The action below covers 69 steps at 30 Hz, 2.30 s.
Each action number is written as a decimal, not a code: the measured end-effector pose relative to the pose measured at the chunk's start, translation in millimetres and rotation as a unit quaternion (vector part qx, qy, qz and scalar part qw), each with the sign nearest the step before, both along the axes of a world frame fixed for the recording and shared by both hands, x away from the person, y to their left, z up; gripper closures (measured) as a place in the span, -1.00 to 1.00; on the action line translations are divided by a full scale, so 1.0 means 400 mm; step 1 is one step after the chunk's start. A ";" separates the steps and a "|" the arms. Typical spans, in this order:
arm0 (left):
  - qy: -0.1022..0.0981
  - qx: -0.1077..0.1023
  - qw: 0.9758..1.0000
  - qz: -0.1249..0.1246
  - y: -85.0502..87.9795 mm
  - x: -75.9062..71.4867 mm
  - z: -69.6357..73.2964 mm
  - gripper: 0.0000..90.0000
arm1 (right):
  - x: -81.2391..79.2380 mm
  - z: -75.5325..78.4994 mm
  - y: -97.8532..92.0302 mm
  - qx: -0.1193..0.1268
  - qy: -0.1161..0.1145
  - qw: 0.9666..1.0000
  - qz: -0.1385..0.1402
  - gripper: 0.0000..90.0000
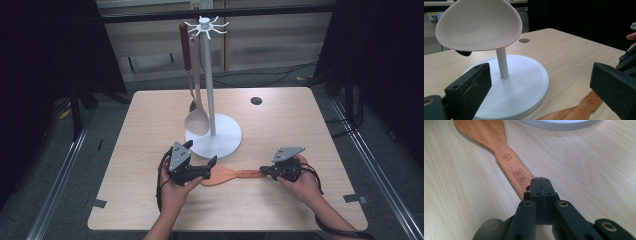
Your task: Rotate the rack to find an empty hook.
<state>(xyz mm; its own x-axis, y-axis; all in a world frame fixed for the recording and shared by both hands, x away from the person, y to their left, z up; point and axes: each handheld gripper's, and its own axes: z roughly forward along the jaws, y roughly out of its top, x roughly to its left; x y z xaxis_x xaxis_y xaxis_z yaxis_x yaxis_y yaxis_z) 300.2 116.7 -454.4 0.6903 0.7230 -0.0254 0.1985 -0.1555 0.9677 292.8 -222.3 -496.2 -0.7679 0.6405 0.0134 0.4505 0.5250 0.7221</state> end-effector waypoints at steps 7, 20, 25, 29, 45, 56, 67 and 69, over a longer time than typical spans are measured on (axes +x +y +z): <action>0.005 0.005 1.000 0.009 0.008 -0.004 -0.005 -0.92 | 0.009 -0.004 0.031 -0.012 -0.015 1.000 0.012 1.00; 0.009 0.005 1.000 0.014 0.032 -0.012 -0.007 -0.91 | 0.019 -0.009 0.111 -0.006 -0.029 0.999 0.044 1.00; 0.010 0.006 1.000 0.015 0.041 -0.017 -0.007 -0.91 | 0.028 -0.006 0.135 -0.014 -0.033 0.998 0.057 1.00; 0.015 0.013 1.000 0.011 0.039 -0.018 -0.010 -0.91 | 0.033 -0.009 0.130 -0.001 -0.031 0.998 0.059 0.90; 0.069 0.078 0.991 -0.083 -0.042 0.003 -0.039 -0.62 | 0.017 0.036 0.030 0.073 -0.037 0.997 -0.015 -0.21; 0.122 0.118 0.976 -0.135 -0.106 0.029 -0.066 -0.44 | -0.008 0.045 -0.034 0.093 -0.035 0.993 -0.057 -0.54; 0.142 0.175 0.960 -0.167 -0.162 0.049 -0.100 -0.36 | -0.036 0.045 -0.085 0.098 -0.035 0.991 -0.083 -0.65; 0.147 0.178 0.958 -0.173 -0.171 0.052 -0.109 -0.36 | -0.041 0.046 -0.092 0.100 -0.034 0.991 -0.088 -0.65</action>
<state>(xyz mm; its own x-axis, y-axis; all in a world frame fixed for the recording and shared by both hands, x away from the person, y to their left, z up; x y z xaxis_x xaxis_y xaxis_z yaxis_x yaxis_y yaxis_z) 321.2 48.4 -497.9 0.8910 0.4513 -0.0493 0.3306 -0.5706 0.7517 276.5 -258.9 -478.0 -0.6488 0.7538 0.1042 0.4681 0.2873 0.8357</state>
